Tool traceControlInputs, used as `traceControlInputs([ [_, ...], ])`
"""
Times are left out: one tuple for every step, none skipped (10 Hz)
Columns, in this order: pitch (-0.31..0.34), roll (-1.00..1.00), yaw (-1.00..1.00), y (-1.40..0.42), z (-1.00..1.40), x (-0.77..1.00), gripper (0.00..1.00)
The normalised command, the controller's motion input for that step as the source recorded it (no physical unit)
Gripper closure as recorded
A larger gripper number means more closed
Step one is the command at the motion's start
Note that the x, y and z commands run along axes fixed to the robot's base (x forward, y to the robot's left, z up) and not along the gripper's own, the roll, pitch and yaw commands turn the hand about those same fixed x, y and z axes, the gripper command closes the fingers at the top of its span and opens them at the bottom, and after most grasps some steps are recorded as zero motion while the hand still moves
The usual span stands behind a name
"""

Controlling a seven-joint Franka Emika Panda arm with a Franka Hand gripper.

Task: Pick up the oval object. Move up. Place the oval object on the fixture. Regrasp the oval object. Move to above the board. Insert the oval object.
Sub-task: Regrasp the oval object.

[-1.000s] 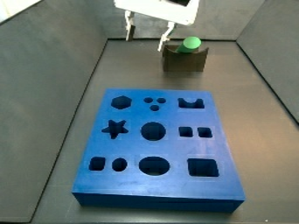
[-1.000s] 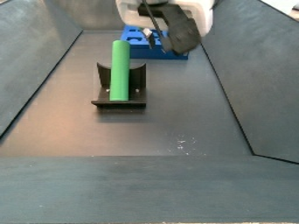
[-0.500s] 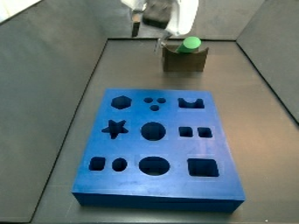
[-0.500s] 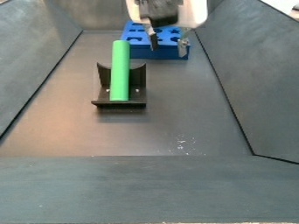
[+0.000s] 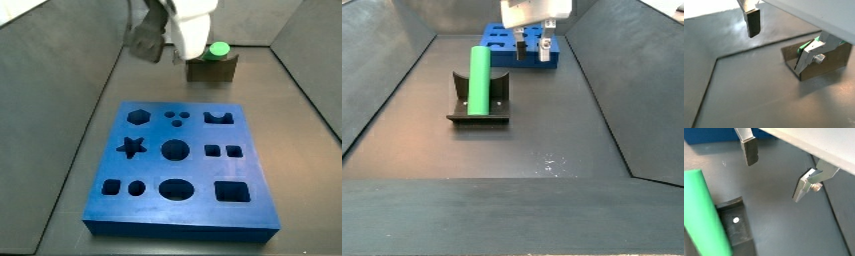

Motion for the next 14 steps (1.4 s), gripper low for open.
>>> traceControlInputs([
  [-0.082, 0.97, -1.00, 0.00, 0.00, -0.04, 0.00],
  [-0.001, 0.95, -1.00, 0.00, 0.01, -0.04, 0.00],
  [0.139, 0.95, -1.00, -0.02, 0.01, -0.04, 0.00],
  [0.227, 0.94, -1.00, -0.01, 0.00, -0.03, 0.00],
  [0.453, 0.89, -0.92, -0.01, -0.02, -0.02, 0.00],
  [0.587, 0.69, -0.67, -0.01, -0.03, 0.00, 0.00],
  [0.735, 0.44, -0.36, -0.01, -0.03, 0.03, 0.00],
  [0.759, 0.35, -0.22, 0.00, -0.02, 0.05, 0.00],
  [0.734, 0.26, 0.06, -0.02, -0.02, 0.06, 0.00],
  [0.702, 0.21, 0.25, -0.04, -0.01, 0.07, 0.00],
  [0.602, 0.16, 0.41, -0.05, 0.00, 0.08, 0.00],
  [0.527, 0.15, 0.46, -0.05, 0.00, 0.08, 0.00],
  [0.296, 0.13, 0.53, -0.04, -0.01, 0.07, 0.00],
  [0.208, 0.12, 0.53, -0.04, -0.01, 0.06, 0.00],
])
